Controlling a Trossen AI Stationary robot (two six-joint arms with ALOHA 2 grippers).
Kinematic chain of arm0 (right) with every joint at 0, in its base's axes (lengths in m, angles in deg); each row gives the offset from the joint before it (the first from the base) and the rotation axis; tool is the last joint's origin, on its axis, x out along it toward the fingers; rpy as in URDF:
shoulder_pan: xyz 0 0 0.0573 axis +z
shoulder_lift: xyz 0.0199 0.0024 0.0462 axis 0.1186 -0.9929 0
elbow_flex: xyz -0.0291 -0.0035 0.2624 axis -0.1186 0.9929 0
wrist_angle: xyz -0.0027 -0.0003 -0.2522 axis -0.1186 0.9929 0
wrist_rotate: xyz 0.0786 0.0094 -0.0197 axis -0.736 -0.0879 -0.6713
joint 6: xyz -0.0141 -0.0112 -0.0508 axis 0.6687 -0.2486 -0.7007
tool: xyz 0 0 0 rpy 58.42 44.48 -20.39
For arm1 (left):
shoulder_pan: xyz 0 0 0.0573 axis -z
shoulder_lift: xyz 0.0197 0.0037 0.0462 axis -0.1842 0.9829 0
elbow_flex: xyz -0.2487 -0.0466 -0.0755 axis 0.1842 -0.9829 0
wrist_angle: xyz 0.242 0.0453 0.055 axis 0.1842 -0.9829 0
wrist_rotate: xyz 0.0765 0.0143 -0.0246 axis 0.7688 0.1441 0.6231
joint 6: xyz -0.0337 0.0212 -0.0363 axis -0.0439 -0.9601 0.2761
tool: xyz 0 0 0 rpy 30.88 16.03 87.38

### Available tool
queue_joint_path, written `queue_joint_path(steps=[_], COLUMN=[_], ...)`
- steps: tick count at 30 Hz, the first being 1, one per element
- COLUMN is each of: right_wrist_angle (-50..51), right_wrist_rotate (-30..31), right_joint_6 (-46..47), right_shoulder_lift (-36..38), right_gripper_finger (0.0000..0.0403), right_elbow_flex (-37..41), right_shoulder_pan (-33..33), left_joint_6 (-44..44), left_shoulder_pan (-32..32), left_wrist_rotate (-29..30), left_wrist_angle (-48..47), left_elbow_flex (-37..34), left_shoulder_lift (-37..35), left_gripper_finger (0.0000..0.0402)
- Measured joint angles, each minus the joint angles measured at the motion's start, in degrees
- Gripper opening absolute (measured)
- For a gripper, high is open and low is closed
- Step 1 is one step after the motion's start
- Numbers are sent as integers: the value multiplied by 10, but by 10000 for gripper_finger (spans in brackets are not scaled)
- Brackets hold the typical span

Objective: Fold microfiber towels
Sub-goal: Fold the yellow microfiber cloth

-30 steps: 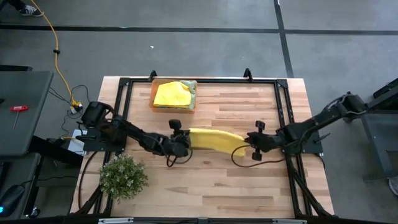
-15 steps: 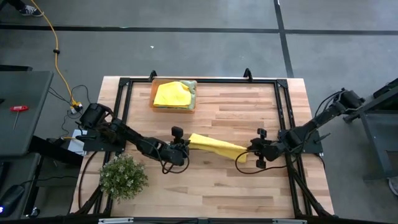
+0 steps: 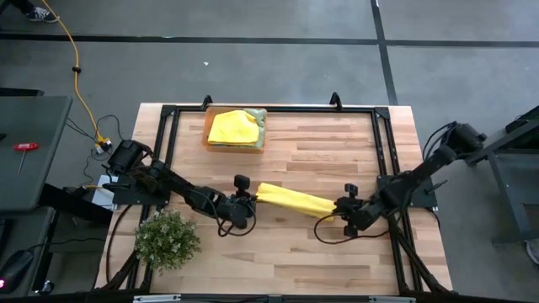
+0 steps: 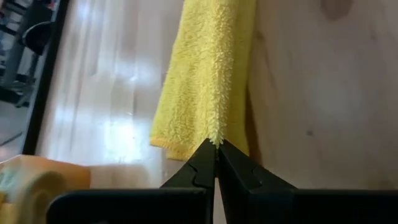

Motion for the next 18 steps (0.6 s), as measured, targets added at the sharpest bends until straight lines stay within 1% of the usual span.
queue_joint_path(steps=[3, 8, 10, 12, 15, 18], right_wrist_angle=[-1, -1, -2, 0, 10, 75], right_wrist_rotate=[-2, -4, -4, -5, -7, -13], right_joint_6=[23, 27, 31, 35, 36, 35], right_shoulder_lift=[-17, -27, -27, -27, -26, -26], right_gripper_finger=[0, 1, 10, 30, 76, 123], right_elbow_flex=[0, 0, 0, 0, -2, -32], right_shoulder_pan=[0, 0, -2, -2, -2, -2], left_joint_6=[5, 6, 6, 9, 17, 30], left_shoulder_pan=[0, 0, -2, -6, -13, -16], left_wrist_rotate=[-15, -15, -16, -26, -47, -57], left_wrist_angle=[0, 0, 0, 0, -10, -53], left_elbow_flex=[0, 0, 0, 0, 0, 5], left_shoulder_lift=[0, 0, 0, 0, 0, -5], left_gripper_finger=[0, 1, 6, 20, 51, 91])
